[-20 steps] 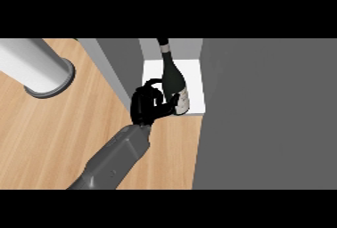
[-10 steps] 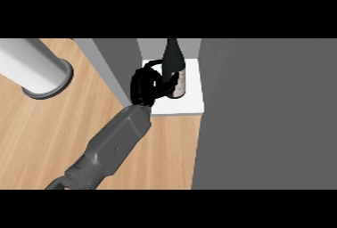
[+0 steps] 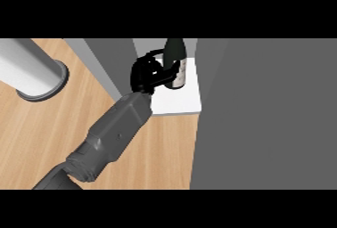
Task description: Pick up the wine, place it into the cabinet and close the cabinet
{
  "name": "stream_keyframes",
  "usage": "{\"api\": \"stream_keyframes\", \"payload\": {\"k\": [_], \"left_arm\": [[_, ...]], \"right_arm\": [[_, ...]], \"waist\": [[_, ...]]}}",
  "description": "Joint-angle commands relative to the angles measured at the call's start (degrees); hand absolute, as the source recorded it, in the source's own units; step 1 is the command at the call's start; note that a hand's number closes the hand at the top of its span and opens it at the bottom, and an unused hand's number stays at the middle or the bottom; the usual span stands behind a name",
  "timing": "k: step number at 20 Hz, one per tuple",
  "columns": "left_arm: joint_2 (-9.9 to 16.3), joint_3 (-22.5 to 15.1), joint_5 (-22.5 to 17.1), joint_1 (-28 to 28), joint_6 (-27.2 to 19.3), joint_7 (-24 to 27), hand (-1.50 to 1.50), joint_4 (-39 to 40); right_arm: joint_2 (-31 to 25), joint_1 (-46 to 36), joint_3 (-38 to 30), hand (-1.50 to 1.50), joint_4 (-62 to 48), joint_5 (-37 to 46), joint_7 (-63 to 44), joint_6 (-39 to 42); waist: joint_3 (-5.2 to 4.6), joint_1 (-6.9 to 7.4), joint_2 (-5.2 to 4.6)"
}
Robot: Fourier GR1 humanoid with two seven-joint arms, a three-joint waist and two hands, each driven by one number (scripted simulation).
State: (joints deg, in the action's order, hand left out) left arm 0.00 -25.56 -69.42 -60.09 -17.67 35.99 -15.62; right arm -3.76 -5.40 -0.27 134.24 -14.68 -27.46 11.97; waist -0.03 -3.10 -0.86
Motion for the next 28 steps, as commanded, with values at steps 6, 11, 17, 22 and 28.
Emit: {"api": "stream_keyframes", "payload": {"k": [6,11,17,22,28], "left_arm": [[0.0,-0.42,-1.8,0.91,1.87,1.94,1.5,1.98],[0.0,-2.68,-4.2,0.44,-0.89,-0.14,1.5,-0.35],[0.0,-7.38,-6.23,3.69,-2.75,2.94,1.5,-4.17],[0.0,-10.0,-9.22,5.14,-4.32,4.38,1.5,-7.05],[0.0,-10.28,-14.35,5.35,-6.22,7.57,1.5,-8.32]], "right_arm": [[-0.33,2.7,-1.09,-1.5,-0.09,-1.78,2.99,2.17],[2.09,-2.91,3.43,-1.5,-4.28,2.82,2.38,-0.34],[1.3,-3.21,3.57,-1.5,-4.29,1.85,2.11,0.79],[2.53,-3.02,5.1,-1.5,-3.81,2.13,3.1,0.57],[1.93,-2.32,4.29,-1.5,-3.94,1.94,3.44,1.04]], "waist": [[0.01,-1.92,-0.4],[-0.04,-2.11,-0.57],[-0.06,-3.86,-0.86],[-0.09,-4.96,-1.08],[-0.06,-5.14,-1.01]]}}
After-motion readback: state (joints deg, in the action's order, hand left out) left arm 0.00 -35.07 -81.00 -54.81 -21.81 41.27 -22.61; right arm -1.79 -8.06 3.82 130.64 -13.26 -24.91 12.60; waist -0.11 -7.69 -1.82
